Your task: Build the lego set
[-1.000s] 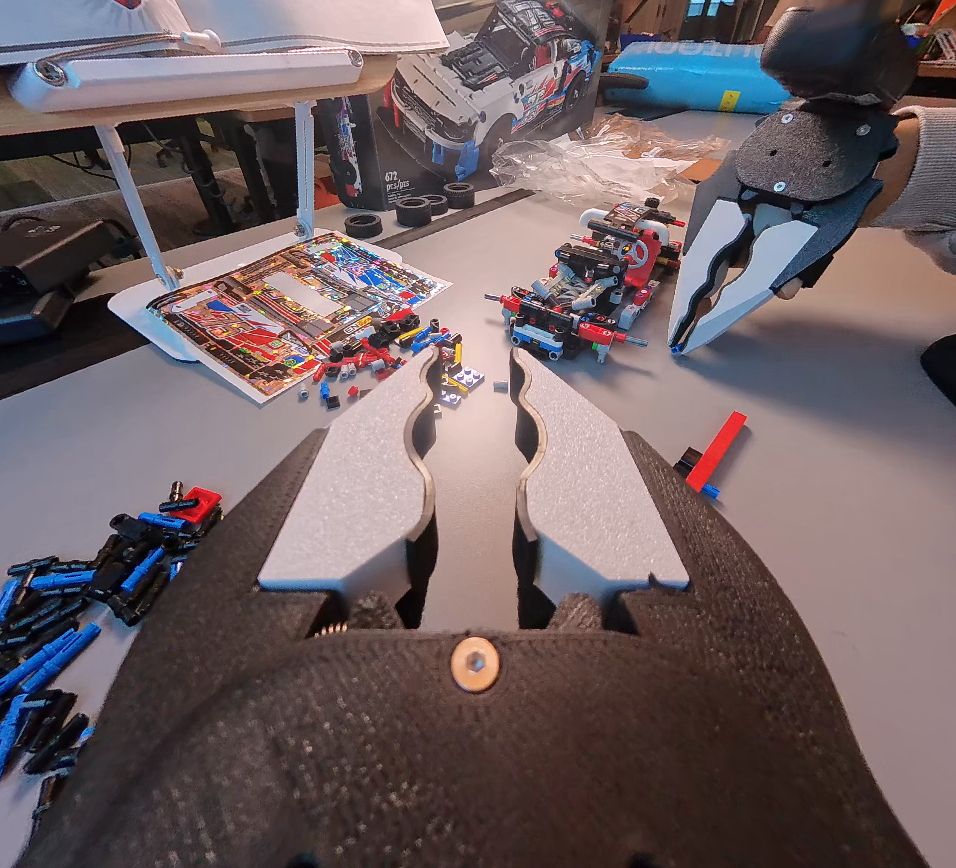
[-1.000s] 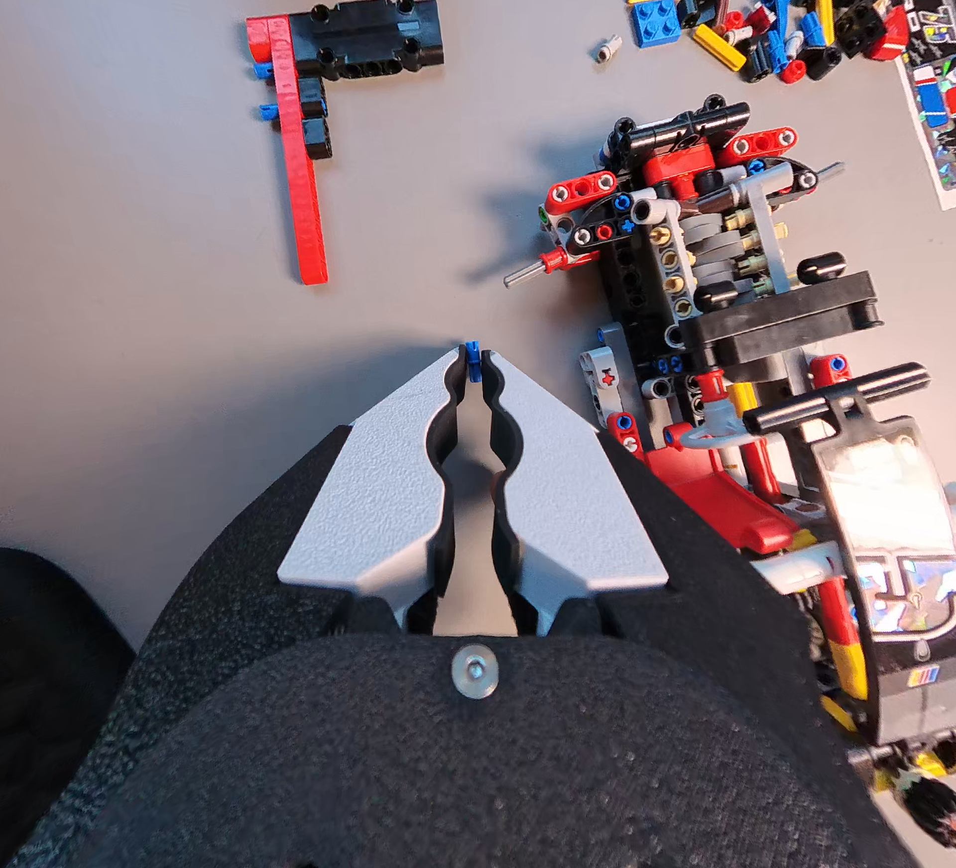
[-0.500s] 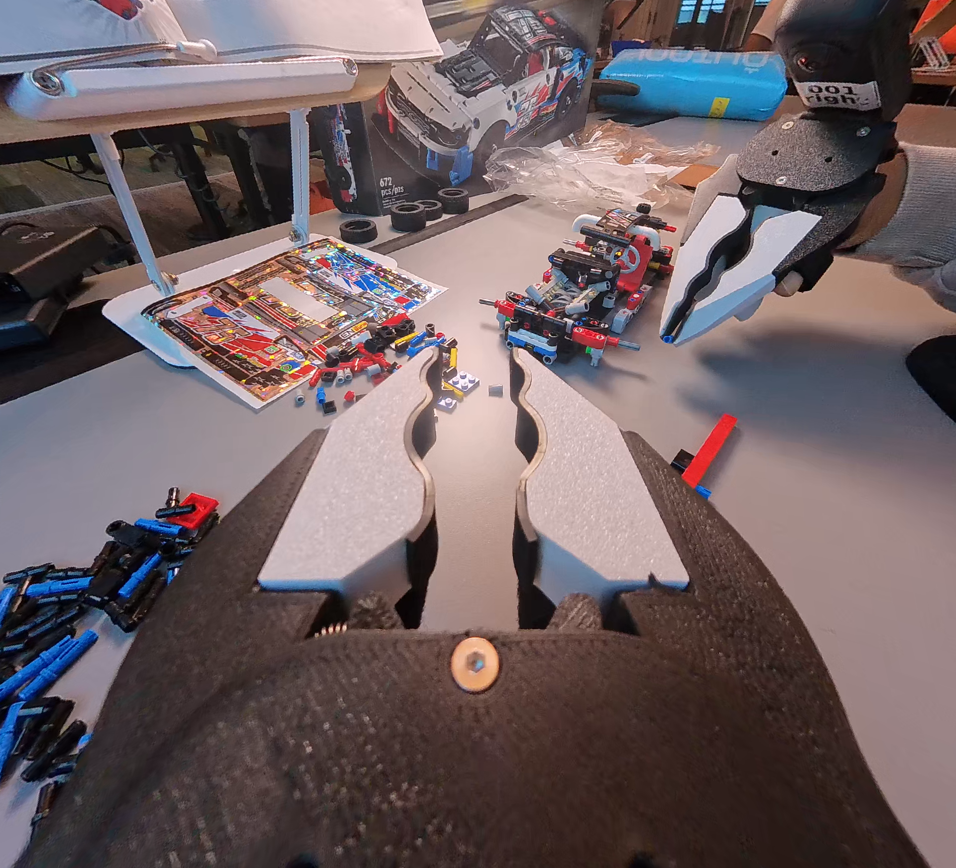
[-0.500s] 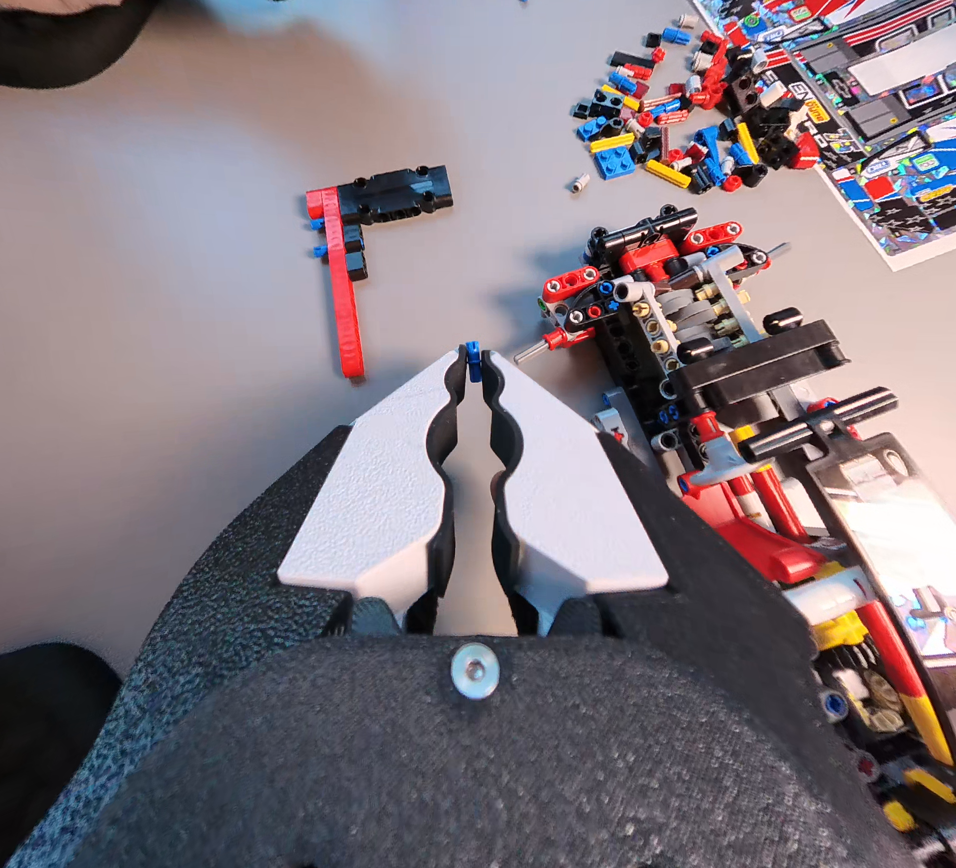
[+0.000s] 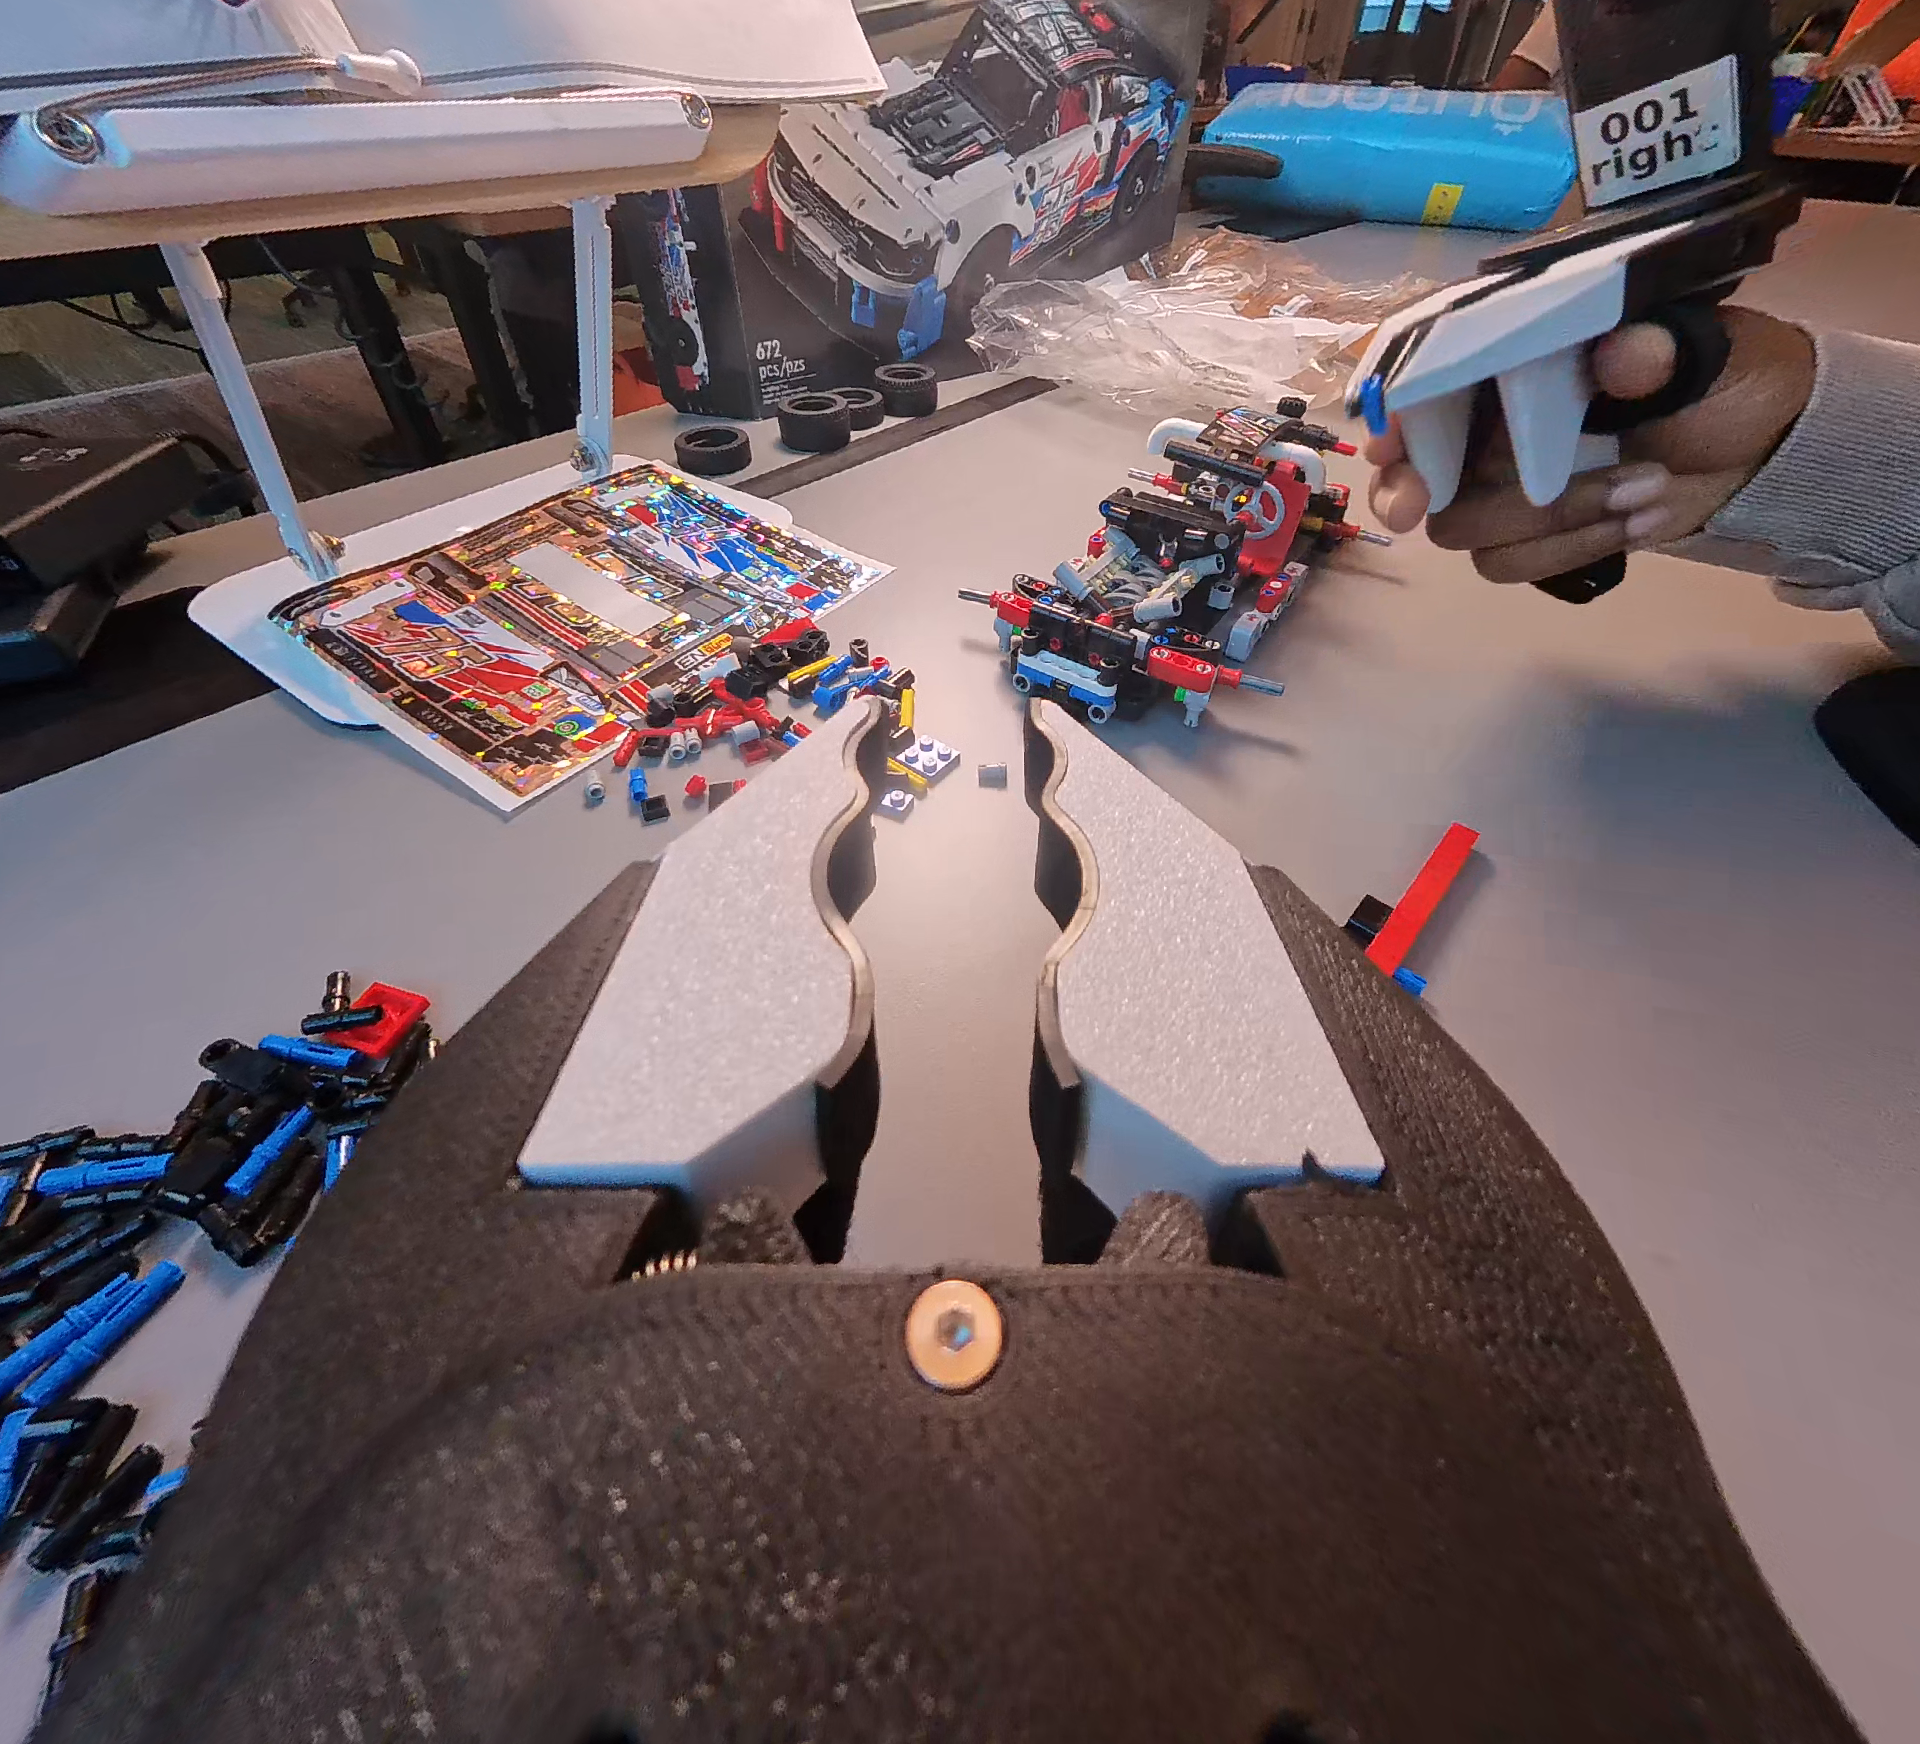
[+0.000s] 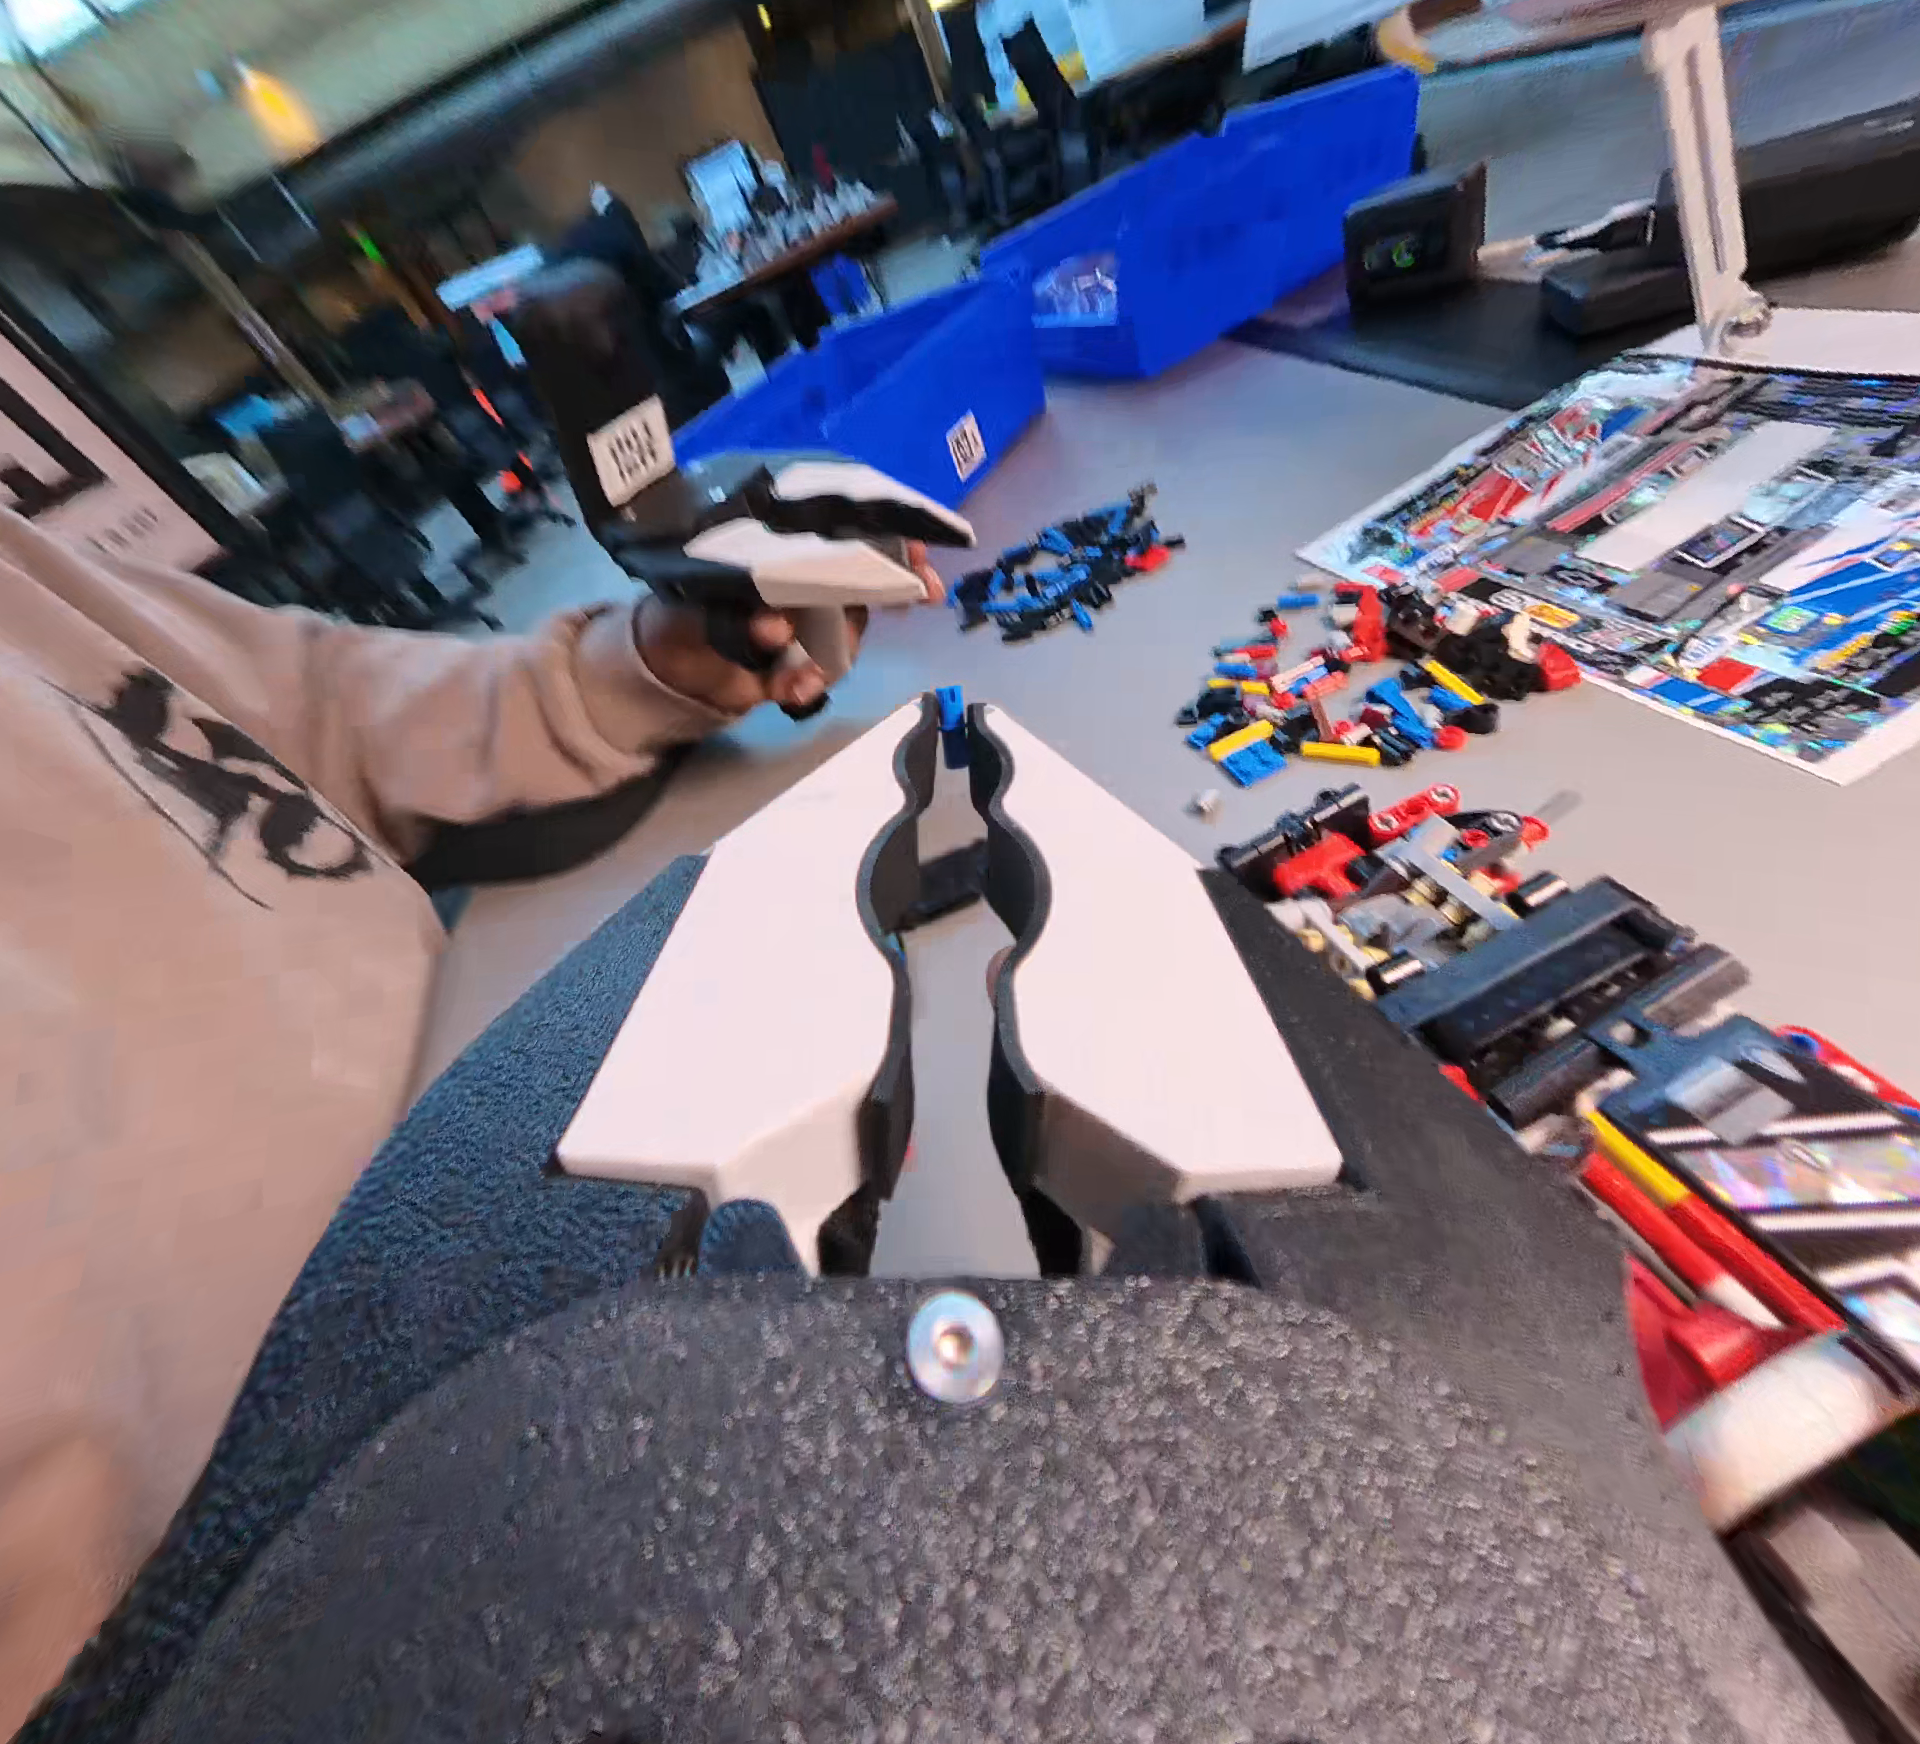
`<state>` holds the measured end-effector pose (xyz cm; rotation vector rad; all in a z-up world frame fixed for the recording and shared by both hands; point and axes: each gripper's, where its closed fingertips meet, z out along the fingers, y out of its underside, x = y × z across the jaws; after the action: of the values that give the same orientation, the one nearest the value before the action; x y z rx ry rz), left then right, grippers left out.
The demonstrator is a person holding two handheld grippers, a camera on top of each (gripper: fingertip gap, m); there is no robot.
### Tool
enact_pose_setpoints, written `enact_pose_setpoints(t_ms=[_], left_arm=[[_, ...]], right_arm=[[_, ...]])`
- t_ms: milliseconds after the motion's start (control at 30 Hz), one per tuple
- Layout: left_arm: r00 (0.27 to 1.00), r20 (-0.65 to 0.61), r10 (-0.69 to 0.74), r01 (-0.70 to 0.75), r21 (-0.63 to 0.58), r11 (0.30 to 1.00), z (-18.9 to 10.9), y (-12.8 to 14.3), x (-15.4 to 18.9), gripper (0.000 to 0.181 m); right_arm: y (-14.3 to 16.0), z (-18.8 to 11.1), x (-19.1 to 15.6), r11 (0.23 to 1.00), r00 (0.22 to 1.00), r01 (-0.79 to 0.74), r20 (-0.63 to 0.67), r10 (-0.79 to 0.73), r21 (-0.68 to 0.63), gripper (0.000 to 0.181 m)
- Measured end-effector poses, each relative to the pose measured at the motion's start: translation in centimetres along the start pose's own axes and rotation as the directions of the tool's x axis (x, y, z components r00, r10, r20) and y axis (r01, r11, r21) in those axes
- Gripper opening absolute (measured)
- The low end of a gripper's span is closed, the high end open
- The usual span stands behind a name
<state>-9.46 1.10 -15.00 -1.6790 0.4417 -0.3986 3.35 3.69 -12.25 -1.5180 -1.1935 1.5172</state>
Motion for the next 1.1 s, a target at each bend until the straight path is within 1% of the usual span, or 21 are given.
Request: enact_pose_setpoints(t_ms=[33,133,267,333,500,567,600,633,667,700,767,833,900,1000,1100], left_arm=[[1.000,0.000,0.000,0.000,0.000,1.000,0.0,0.0,0.0,0.024],[1.000,-0.002,-0.002,0.002,-0.004,1.000,0.1,0.1,0.0,0.024],[1.000,-0.006,-0.005,0.005,-0.016,1.000,0.2,0.4,0.1,0.024],[1.000,-0.007,-0.006,0.005,-0.019,1.000,0.3,0.5,0.1,0.024],[1.000,-0.005,-0.009,0.009,-0.021,1.000,0.2,0.5,0.1,0.024],[1.000,-0.005,-0.012,0.012,-0.019,1.000,0.2,0.4,0.0,0.024],[1.000,-0.006,-0.013,0.013,-0.019,1.000,0.2,0.4,0.0,0.024],[1.000,-0.007,-0.015,0.015,-0.020,1.000,0.2,0.4,0.0,0.024],[1.000,-0.009,-0.016,0.015,-0.022,1.000,0.2,0.5,0.1,0.024],[1.000,-0.010,-0.016,0.016,-0.025,1.000,0.3,0.6,0.1,0.024],[1.000,-0.012,-0.016,0.016,-0.035,0.999,0.4,0.7,0.1,0.024],[1.000,-0.011,-0.013,0.012,-0.040,0.999,0.4,0.9,0.1,0.024],[1.000,-0.007,-0.011,0.011,-0.043,0.999,0.3,0.9,0.0,0.024],[1.000,-0.018,-0.017,0.016,-0.049,0.999,0.2,0.9,0.1,0.023],[0.999,-0.039,-0.009,0.006,-0.063,0.998,0.3,1.0,0.6,0.022]], right_arm=[[-0.7,-0.2,-0.2,0.998,0.999,-0.040,0.028,0.038,0.044,0.002],[-2.0,-0.6,-0.7,0.985,0.989,-0.126,0.088,0.116,0.117,0.002],[-3.5,-1.1,-1.5,0.958,0.964,-0.227,0.182,0.195,0.175,0.002],[-4.3,-1.1,-1.5,0.941,0.949,-0.278,0.210,0.237,0.193,0.001],[-5.0,0.3,-0.7,0.905,0.902,-0.406,0.218,0.374,0.126,0.002],[-4.9,1.3,-0.2,0.904,0.896,-0.423,0.183,0.405,0.069,0.002],[-4.7,1.9,0.4,0.917,0.911,-0.397,0.129,0.391,0.027,0.002],[-4.2,2.6,1.4,0.939,0.939,-0.341,0.038,0.343,-0.037,0.002],[-3.5,3.2,2.6,0.958,0.965,-0.260,-0.063,0.254,-0.122,0.002],[-2.9,3.9,3.6,0.958,0.980,-0.172,-0.136,0.144,-0.227,0.002],[-1.8,5.3,5.3,0.902,0.977,-0.041,-0.207,-0.054,-0.429,0.002],[-0.6,6.7,7.5,0.801,0.940,0.075,-0.226,-0.256,-0.594,0.002],[0.9,8.5,8.7,0.699,0.919,0.144,-0.167,-0.356,-0.700,0.002],[3.2,10.4,10.6,0.592,0.909,0.163,-0.113,-0.401,-0.789,0.003],[4.5,11.6,12.0,0.553,0.910,0.157,-0.097,-0.402,-0.819,0.002]])
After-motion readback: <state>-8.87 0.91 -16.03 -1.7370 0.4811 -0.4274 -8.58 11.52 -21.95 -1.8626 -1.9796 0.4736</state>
